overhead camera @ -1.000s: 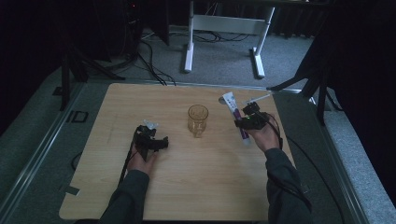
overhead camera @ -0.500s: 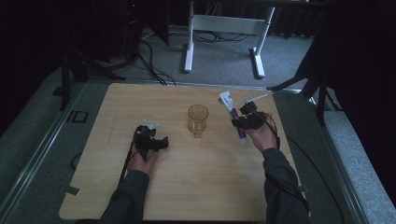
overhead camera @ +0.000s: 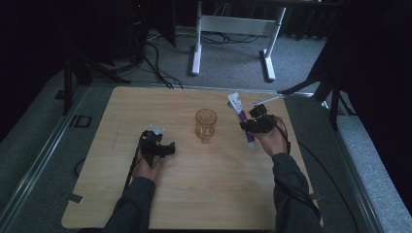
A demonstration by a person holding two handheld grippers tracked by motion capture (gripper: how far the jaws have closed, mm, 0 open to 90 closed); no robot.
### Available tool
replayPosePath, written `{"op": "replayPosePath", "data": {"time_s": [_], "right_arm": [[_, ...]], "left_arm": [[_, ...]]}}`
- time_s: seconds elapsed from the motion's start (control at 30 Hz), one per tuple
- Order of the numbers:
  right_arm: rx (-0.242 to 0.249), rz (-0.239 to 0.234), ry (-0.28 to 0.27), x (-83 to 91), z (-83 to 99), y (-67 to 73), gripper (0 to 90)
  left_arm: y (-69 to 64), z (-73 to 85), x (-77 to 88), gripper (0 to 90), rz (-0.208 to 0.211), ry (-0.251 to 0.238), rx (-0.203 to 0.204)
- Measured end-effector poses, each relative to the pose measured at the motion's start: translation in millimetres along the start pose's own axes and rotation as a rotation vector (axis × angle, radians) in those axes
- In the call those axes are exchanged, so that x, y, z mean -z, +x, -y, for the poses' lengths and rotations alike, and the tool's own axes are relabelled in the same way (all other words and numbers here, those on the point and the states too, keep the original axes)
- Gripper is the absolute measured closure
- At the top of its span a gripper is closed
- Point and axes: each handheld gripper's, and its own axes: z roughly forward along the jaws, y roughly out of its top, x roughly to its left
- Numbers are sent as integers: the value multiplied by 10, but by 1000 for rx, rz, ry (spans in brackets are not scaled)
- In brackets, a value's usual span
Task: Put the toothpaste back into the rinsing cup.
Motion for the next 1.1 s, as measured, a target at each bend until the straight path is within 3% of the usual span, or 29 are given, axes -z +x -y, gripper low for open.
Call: {"op": "replayPosePath", "data": {"time_s": [1.1], "right_arm": [[6,-31,-56,-18,-190,146,732]], "left_arm": [[-1,0,0,128,0,0,1]]}}
